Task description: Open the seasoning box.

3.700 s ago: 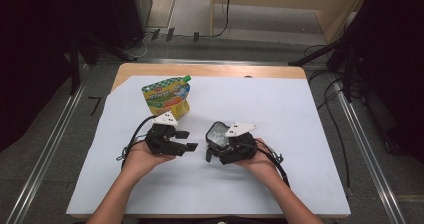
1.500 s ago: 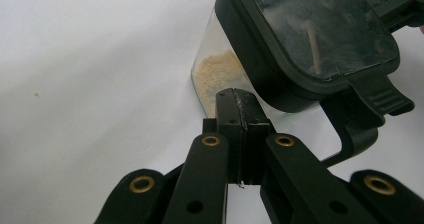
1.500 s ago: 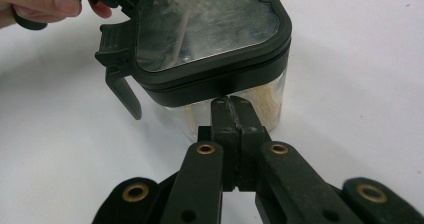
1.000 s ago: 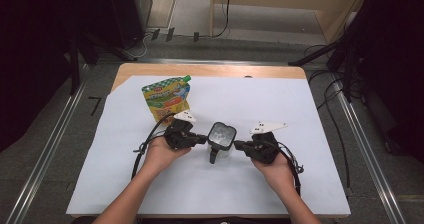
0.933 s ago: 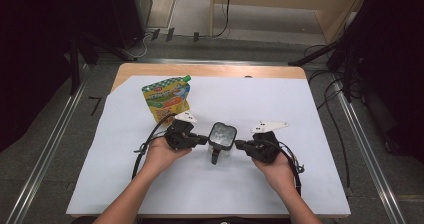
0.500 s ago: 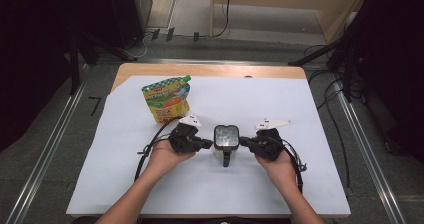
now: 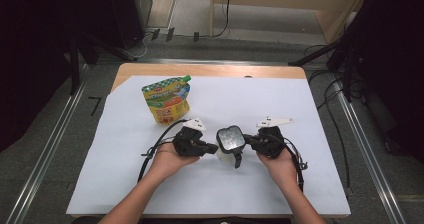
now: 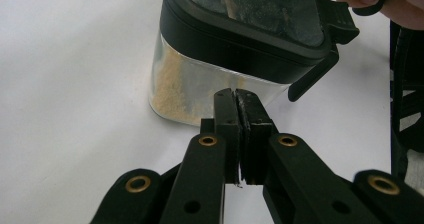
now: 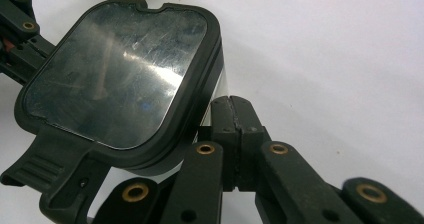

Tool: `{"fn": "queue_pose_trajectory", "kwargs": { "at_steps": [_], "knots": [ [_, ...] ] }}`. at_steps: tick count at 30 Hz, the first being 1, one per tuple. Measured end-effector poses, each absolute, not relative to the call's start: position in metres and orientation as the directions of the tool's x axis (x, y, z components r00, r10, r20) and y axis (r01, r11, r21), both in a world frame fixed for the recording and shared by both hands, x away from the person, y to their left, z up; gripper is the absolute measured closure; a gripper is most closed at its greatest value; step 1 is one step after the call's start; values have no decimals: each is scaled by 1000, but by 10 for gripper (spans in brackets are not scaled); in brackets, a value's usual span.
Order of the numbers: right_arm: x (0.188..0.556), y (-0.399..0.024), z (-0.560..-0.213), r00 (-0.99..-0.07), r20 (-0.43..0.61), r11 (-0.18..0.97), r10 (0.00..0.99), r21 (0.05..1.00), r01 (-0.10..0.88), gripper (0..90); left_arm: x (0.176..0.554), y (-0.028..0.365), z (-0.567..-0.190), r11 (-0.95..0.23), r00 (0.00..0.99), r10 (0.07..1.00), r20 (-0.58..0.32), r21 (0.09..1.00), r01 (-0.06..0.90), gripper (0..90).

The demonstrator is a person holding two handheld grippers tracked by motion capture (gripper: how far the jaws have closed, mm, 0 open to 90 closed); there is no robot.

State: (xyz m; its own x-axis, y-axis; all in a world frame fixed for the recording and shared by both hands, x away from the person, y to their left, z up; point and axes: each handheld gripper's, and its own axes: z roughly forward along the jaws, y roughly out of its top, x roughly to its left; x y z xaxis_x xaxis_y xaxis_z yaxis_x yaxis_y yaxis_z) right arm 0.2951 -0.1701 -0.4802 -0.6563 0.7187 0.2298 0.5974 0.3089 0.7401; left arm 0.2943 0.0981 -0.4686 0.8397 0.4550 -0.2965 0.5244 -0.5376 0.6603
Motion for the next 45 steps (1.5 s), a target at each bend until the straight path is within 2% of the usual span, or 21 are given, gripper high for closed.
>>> {"fn": "queue_pose_trajectory", "kwargs": {
  "at_steps": [15,21,27,31,36,41,45],
  "knots": [
    [282,-178,-466,-671,238,305,702,751,585,900,294,108,-461,-544,844,449,-294,659,519,840],
    [272,-183,-459,-678,250,304,691,750,587,900,298,116,-457,-517,822,450,-349,648,559,745],
    [258,-184,-449,-694,262,308,671,753,582,900,301,122,-452,-506,818,464,-340,656,560,690],
    [248,-180,-450,-708,233,349,667,742,573,900,301,126,-452,-513,819,477,-318,657,553,645],
    [237,-185,-450,-699,250,333,670,740,584,900,303,129,-451,-500,814,490,-312,664,556,600],
    [227,-182,-452,-705,256,343,662,733,588,900,307,131,-452,-485,801,508,-315,664,569,468],
    [223,-165,-455,-742,245,389,624,727,566,900,308,132,-452,-486,803,506,-316,665,567,446]
  ]
}}
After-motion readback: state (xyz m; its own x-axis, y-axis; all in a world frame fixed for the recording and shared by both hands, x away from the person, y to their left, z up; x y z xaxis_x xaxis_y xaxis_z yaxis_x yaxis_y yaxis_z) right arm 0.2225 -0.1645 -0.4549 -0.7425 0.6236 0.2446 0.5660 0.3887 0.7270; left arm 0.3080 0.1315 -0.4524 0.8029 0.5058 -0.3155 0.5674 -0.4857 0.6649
